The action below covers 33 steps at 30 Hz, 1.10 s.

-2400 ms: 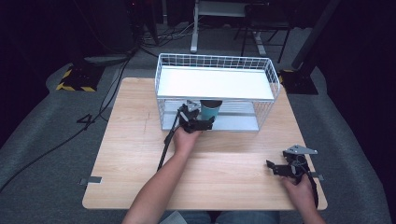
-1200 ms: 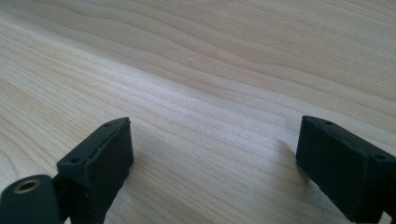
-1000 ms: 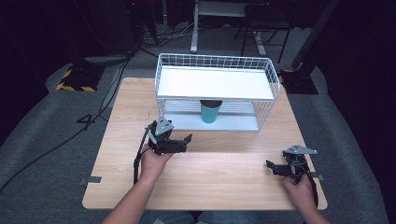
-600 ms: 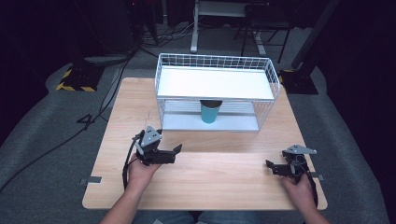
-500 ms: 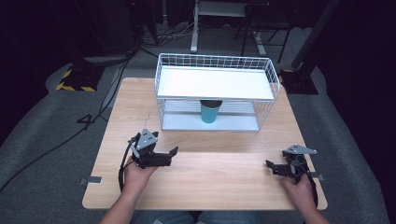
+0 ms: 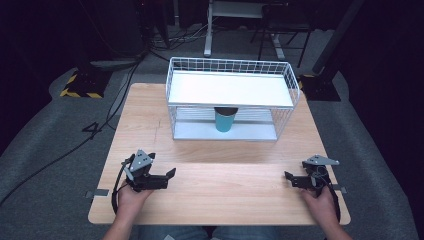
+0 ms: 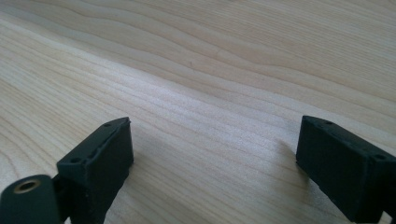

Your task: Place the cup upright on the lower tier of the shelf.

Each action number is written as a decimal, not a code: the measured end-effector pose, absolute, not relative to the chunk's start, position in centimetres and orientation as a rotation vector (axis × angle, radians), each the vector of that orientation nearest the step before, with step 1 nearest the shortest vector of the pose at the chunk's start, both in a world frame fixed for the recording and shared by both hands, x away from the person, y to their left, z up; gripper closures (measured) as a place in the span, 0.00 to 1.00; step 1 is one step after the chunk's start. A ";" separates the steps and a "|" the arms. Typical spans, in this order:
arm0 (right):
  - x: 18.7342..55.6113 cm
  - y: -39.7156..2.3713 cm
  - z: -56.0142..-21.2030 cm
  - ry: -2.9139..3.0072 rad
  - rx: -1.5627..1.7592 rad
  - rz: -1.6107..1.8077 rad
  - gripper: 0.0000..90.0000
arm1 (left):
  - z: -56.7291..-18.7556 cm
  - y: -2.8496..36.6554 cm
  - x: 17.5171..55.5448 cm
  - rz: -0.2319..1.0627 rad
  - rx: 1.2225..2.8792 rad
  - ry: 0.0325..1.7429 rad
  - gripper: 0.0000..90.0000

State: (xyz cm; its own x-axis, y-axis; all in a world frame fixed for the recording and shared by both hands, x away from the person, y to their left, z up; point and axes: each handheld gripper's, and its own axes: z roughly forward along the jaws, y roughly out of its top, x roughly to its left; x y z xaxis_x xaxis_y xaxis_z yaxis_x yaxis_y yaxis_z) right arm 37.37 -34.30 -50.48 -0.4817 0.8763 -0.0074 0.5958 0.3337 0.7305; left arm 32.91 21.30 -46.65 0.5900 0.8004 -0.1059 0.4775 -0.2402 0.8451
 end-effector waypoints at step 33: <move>37.4 -34.3 -50.5 2.203 1.298 0.950 0.13 | -50.6 21.5 32.5 0.414 2.167 1.163 0.00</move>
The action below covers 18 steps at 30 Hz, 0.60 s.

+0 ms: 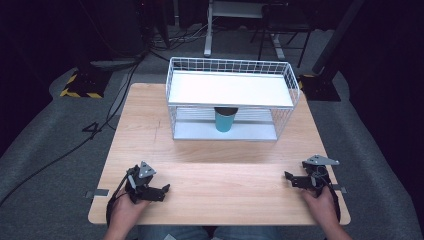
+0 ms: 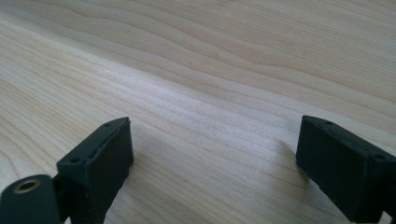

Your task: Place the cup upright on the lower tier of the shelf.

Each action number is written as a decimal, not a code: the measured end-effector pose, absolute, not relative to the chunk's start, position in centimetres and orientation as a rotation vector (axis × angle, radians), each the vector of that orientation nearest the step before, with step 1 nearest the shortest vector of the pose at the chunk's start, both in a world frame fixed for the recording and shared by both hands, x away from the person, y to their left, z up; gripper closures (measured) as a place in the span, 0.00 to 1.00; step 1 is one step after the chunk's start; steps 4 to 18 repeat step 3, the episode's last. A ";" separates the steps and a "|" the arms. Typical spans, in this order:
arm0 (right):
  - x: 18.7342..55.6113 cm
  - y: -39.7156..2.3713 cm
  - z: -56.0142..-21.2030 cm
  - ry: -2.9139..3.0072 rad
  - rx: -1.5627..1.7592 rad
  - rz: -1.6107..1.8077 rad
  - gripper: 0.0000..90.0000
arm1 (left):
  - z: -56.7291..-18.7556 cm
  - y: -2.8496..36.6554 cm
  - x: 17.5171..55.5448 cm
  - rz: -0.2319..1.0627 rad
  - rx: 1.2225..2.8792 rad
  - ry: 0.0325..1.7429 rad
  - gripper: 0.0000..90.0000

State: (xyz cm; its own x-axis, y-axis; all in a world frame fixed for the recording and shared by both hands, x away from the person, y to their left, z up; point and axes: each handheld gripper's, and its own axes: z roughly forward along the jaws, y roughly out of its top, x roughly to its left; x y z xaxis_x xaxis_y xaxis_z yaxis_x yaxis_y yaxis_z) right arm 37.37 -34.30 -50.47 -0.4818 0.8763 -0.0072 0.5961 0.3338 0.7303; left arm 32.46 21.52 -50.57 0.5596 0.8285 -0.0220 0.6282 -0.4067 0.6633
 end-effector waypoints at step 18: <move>37.4 -34.3 -50.5 2.203 1.298 0.950 0.13 | -50.6 21.5 32.5 0.415 2.163 1.170 0.00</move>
